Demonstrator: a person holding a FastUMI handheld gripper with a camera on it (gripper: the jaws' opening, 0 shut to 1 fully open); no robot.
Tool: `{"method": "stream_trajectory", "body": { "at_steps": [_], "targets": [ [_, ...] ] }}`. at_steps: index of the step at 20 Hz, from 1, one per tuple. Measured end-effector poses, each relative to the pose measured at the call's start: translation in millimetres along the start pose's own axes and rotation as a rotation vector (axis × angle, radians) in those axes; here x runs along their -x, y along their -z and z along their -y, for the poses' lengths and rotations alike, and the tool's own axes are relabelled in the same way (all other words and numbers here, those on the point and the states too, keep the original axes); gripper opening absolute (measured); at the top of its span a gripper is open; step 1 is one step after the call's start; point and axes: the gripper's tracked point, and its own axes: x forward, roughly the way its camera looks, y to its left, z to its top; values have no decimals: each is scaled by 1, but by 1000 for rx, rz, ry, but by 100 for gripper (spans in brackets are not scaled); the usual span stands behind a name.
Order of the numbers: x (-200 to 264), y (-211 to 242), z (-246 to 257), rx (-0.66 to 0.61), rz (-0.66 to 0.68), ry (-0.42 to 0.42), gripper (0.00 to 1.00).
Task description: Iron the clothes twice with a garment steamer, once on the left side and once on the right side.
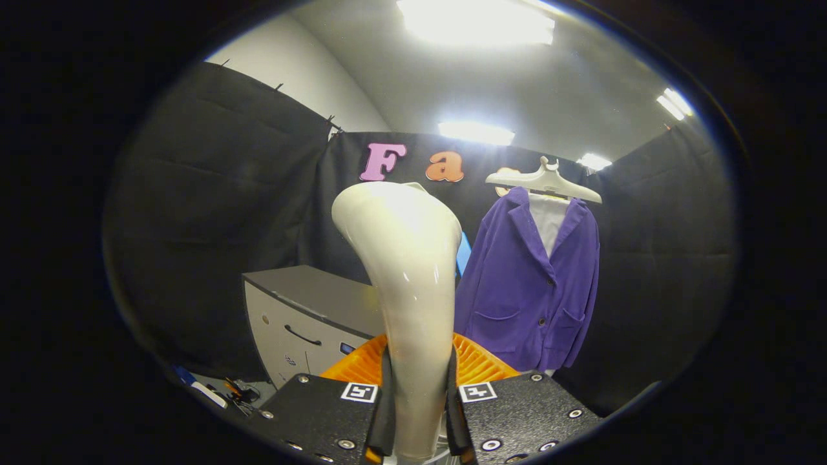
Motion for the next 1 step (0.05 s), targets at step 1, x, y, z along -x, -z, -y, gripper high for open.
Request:
{"method": "stream_trajectory", "body": {
  "at_steps": [1],
  "targets": [
    [0,1,2,-8,-8,-2,31]
  ]
}}
